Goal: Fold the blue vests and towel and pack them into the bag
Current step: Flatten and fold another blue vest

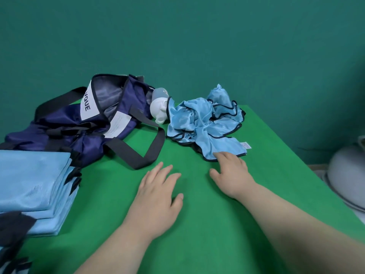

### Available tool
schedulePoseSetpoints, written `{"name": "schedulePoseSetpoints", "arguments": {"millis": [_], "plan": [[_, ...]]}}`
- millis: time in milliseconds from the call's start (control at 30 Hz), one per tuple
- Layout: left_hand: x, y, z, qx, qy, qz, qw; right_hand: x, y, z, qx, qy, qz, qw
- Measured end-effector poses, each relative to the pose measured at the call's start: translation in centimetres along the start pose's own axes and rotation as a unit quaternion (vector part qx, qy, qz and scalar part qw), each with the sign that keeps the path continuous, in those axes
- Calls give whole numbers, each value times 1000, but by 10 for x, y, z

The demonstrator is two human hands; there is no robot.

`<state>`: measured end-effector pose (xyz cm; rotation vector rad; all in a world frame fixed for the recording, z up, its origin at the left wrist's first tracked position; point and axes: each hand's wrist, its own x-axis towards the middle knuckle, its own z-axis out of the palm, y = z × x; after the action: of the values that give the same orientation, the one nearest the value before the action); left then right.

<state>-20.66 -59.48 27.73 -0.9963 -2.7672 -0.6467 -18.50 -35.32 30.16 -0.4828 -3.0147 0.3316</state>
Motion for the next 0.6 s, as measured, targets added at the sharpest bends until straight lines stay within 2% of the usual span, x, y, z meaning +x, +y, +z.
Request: {"name": "schedulePoseSetpoints", "arguments": {"millis": [267, 600], "plan": [[0, 3, -1, -2, -3, 17, 1000, -33, -9, 4, -43, 37, -16, 998], [-3, 7, -5, -22, 3, 6, 1000, -42, -5, 4, 0, 57, -28, 998]]}}
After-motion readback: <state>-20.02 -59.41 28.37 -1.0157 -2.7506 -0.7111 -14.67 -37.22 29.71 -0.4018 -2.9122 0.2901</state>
